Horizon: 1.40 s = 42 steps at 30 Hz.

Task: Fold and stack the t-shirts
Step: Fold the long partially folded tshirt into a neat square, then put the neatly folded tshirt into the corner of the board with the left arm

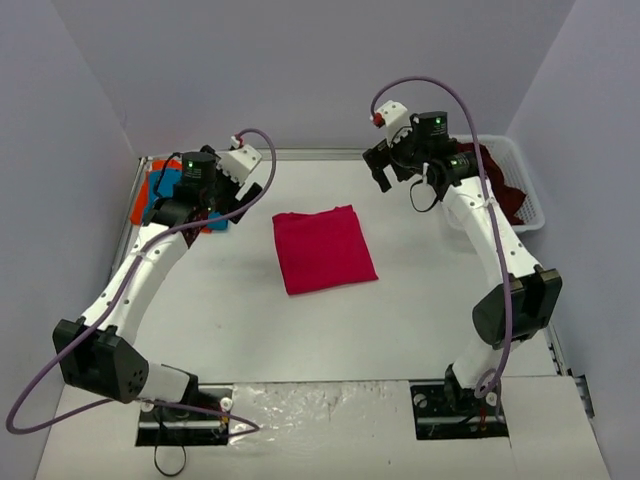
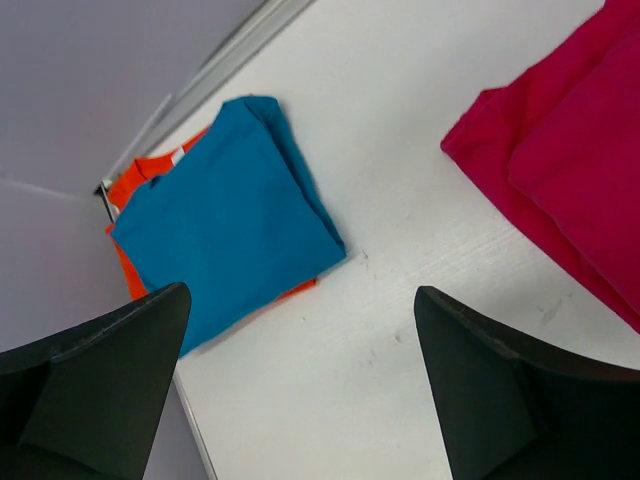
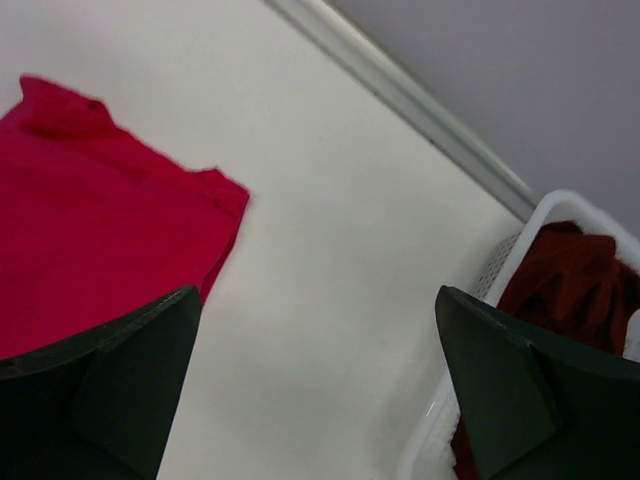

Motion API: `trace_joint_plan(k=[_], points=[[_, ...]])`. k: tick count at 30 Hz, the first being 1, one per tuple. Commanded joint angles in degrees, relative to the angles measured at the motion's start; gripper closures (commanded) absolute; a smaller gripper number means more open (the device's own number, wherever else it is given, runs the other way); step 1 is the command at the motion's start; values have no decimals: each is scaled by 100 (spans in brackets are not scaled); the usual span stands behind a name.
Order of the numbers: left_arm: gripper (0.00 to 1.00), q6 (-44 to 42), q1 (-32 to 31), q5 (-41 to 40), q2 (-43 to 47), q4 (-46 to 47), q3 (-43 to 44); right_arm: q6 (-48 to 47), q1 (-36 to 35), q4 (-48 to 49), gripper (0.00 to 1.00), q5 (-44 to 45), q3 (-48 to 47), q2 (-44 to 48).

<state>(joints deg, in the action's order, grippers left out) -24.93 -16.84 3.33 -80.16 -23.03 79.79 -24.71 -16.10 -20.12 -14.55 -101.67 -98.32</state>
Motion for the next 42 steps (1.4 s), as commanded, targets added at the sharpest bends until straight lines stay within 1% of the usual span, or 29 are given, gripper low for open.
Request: trace_joint_plan(k=[1, 2, 3, 5, 6, 7, 10, 12, 15, 18, 20, 23, 27, 31, 35, 38, 42], points=[[6, 620, 93, -272, 386, -70, -401, -200, -191, -546, 0, -129, 901, 409], [6, 725, 111, -280, 526, -131, -585, -366, -322, -554, 0, 99, 1329, 541], [6, 918, 172, -246, 580, -254, -657, -464, -602, -581, 0, 519, 1534, 812], [6, 1147, 321, 95, 738, -360, -867, -640, -894, -563, 0, 961, 2086, 1042], [6, 1339, 539, 324, 791, -378, -947, -693, -973, -546, 0, 1041, 2237, 1226], [6, 1394, 646, 743, 887, -387, -1026, -684, -1000, -511, 0, 1015, 2378, 1306], [6, 1289, 866, 1351, 1124, -247, -1447, -447, -896, -125, 0, 989, 2914, 1561], [6, 982, 893, 1433, 1300, -54, -1825, -395, -737, 17, 0, 927, 3152, 1588], [6, 841, 928, 1275, 1643, 149, -2151, -368, -597, 8, 0, 909, 3345, 1465], [6, 770, 1200, 1442, 1574, 123, -2248, -403, -368, 43, 0, 717, 3452, 1334], [6, 648, 1306, 1398, 1486, 140, -2283, -368, -228, 61, 0, 629, 3478, 1211], [6, 559, 1359, 1258, 1275, 184, -2257, -368, -140, 26, 0, 699, 3461, 1149], [5, 480, 1359, 1178, 959, -113, -2020, -447, -16, -80, 0, 603, 3426, 1131], [6, 541, 1420, 1450, 827, -141, -2011, -438, 28, -124, 0, 199, 3452, 1210], [6, 980, 1569, 1652, 844, -1, -2055, -359, -7, -159, 0, -65, 3426, 1359], [6, 1156, 1876, 2029, 923, 87, -2160, -307, -121, -177, 0, -250, 3443, 1395], [6, 1402, 2176, 2452, 1133, 228, -2406, -289, -367, -168, 0, -215, 3426, 1228]])
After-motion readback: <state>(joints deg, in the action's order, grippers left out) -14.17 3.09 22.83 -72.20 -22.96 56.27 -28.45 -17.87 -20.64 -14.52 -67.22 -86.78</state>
